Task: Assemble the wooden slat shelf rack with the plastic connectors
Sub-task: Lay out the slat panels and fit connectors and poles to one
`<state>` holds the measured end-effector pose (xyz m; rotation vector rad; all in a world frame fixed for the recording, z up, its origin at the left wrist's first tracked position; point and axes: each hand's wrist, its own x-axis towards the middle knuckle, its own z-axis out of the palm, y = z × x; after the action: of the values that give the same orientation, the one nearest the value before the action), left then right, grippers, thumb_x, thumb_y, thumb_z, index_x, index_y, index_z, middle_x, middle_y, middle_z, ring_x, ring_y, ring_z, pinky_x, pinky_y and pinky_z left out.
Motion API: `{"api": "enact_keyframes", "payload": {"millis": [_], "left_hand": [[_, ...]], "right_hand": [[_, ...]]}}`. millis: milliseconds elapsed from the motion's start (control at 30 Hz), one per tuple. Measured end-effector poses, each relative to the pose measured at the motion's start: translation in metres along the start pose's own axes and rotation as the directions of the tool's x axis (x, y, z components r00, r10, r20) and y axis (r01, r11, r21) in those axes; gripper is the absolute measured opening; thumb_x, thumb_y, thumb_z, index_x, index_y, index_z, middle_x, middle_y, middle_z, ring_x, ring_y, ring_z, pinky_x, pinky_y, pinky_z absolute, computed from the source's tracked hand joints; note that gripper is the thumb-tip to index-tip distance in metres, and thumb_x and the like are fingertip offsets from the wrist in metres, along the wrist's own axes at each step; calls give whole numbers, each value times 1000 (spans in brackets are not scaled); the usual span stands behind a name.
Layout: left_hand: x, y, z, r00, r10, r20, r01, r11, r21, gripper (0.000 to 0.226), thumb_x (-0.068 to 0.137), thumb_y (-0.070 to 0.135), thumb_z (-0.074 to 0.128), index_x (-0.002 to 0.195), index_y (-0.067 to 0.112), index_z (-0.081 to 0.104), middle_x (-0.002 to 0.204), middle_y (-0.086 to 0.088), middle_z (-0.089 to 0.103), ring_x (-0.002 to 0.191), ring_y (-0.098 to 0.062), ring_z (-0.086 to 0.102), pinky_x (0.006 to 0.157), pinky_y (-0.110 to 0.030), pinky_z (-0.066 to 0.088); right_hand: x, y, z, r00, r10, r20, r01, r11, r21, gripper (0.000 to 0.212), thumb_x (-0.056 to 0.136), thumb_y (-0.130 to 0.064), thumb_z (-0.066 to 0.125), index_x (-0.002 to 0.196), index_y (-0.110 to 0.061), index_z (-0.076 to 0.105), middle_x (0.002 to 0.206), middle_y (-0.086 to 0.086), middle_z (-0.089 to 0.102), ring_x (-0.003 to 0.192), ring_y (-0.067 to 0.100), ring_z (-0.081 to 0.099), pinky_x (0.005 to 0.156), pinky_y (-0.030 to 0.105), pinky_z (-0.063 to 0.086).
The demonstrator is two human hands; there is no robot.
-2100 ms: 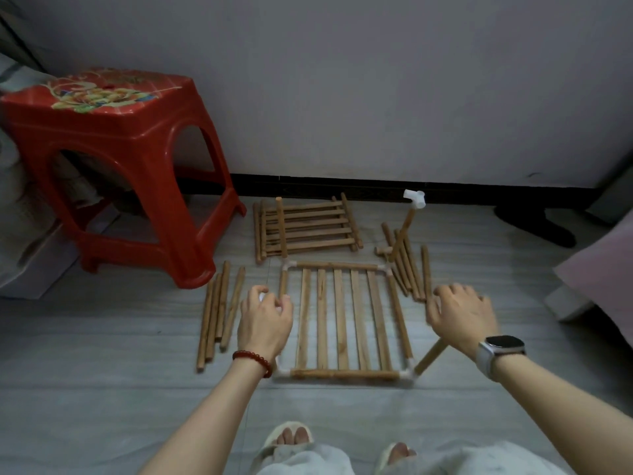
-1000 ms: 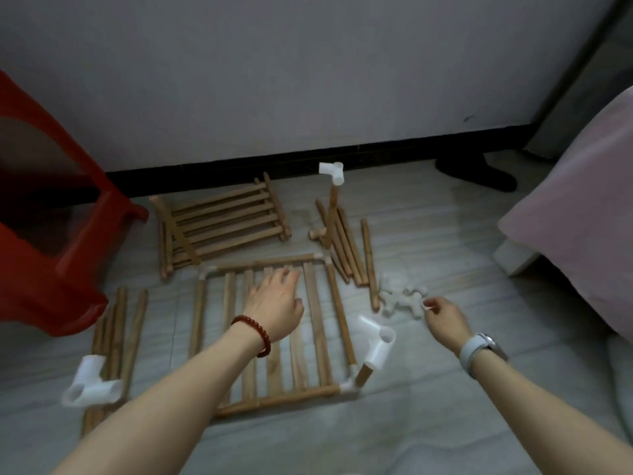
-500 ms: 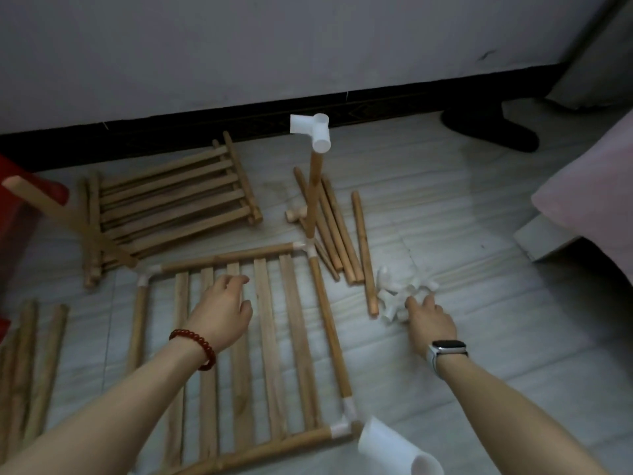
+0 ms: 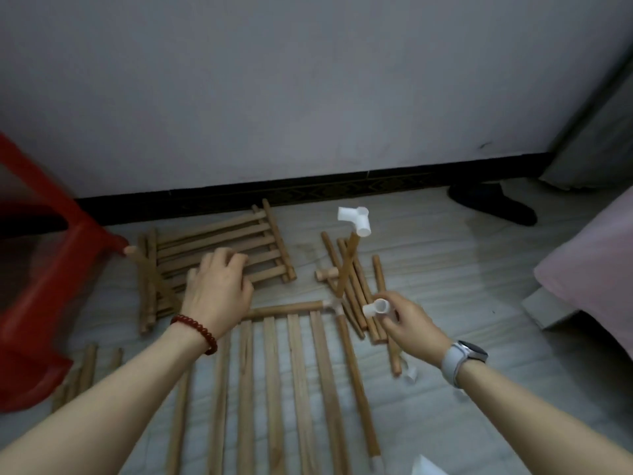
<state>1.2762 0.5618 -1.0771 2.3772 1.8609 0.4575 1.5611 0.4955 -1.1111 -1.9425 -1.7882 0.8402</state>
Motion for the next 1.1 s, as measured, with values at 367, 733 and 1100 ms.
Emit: {"api": "enact_keyframes", "payload": {"millis": [367,733,1100], "left_hand": [[9,-119,-52,959,-214,184,260,924,-281,35,95,23,50,128,10,53,147,-4,32,133,-21,35,103,-26,29],[-50,-106,-48,961,-276,-26,236,863,-446,28,90,3,55,117,9,62,109,-5,62,98,-14,56,84,-13,39],[-105,-94,-58,933,-284,219,358,692,-626,29,84,10,65,113,14,67,103,5,67,98,-6,61,88,-18,44]], "right_hand": [[38,-167,24,947,-317,54,313,946,80,18,91,-28,55,108,-26,47,91,-5,61,80,13,59,74,32,48],[18,-205,68,959,-284,9,279,949,147,33,88,-28,61,117,-18,50,109,-6,58,104,14,55,85,32,46],[-8,-229,115,953,-298,62,284,945,164,19,86,-8,55,96,-23,50,95,-4,56,84,18,57,71,41,55]]}}
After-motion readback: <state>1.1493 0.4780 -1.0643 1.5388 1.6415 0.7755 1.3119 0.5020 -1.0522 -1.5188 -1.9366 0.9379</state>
